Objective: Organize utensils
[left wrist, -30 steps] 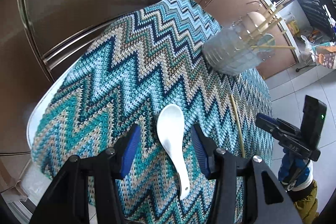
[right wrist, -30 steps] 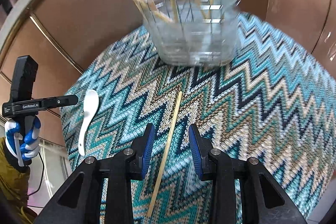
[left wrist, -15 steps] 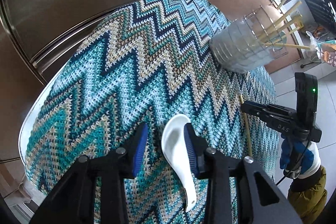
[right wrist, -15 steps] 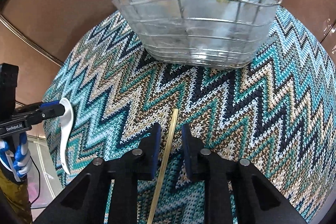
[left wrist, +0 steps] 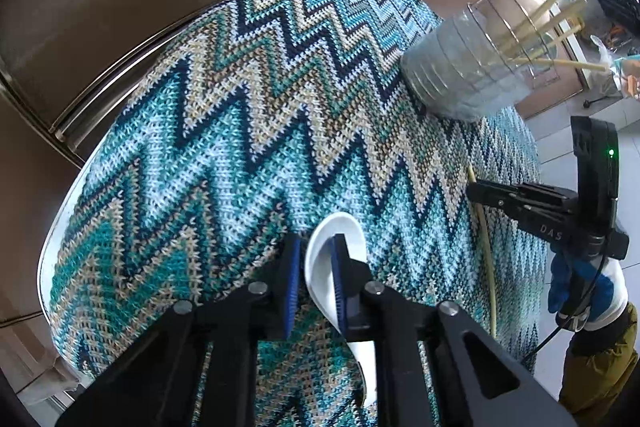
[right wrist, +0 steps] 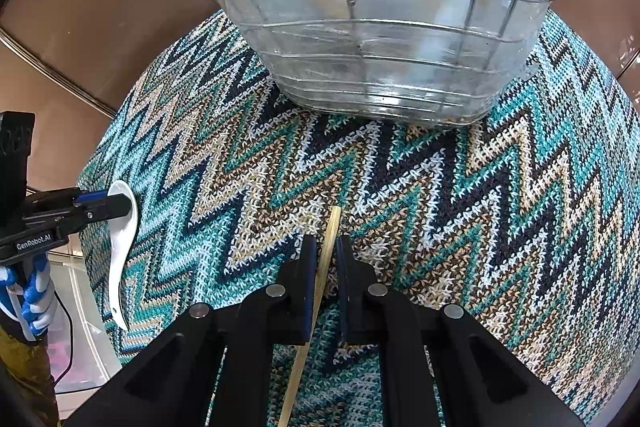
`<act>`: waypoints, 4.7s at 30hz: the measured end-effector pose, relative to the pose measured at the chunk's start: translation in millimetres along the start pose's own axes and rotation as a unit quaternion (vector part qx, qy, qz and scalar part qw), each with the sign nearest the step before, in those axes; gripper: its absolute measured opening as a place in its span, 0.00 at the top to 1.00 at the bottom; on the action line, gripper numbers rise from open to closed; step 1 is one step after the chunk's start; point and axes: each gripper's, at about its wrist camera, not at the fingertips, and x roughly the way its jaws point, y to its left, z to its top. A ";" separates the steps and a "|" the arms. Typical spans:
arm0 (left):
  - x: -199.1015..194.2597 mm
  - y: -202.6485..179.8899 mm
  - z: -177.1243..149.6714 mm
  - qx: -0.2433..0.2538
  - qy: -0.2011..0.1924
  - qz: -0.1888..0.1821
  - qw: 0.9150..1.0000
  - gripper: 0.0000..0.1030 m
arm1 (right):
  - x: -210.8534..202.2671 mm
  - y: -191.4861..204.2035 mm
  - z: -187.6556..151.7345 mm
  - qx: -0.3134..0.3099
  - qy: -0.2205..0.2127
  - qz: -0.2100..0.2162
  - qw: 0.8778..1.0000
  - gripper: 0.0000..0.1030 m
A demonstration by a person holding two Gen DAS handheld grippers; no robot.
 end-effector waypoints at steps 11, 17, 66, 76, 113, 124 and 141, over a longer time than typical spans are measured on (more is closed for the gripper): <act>-9.7 -6.7 -4.6 0.008 -0.020 0.012 1.000 0.95 | -19.8 -0.5 -14.5 0.001 -0.020 0.009 1.000 0.95; -23.4 -12.0 -8.4 0.008 -0.039 0.018 0.999 0.95 | -45.3 3.7 -25.9 -0.007 -0.045 0.015 0.999 0.95; -228.9 -139.4 13.5 0.090 -0.360 0.038 0.928 0.95 | -291.4 31.5 -45.5 -0.048 -0.419 0.034 0.906 0.95; -194.8 -203.2 70.8 0.130 -0.459 0.081 0.875 0.95 | -315.5 18.7 -2.5 -0.049 -0.571 0.030 0.819 0.95; -100.6 -203.1 78.5 0.116 -0.458 0.105 0.875 0.66 | -215.2 -26.4 1.2 -0.029 -0.519 -0.033 0.854 0.70; -152.2 -206.8 11.7 0.113 -0.442 0.121 0.882 0.47 | -254.3 -16.3 -80.3 0.025 -0.466 -0.145 0.872 0.46; -209.1 -245.2 -76.5 0.150 -0.477 0.180 0.847 0.31 | -324.3 17.8 -199.3 0.047 -0.498 -0.234 0.834 0.15</act>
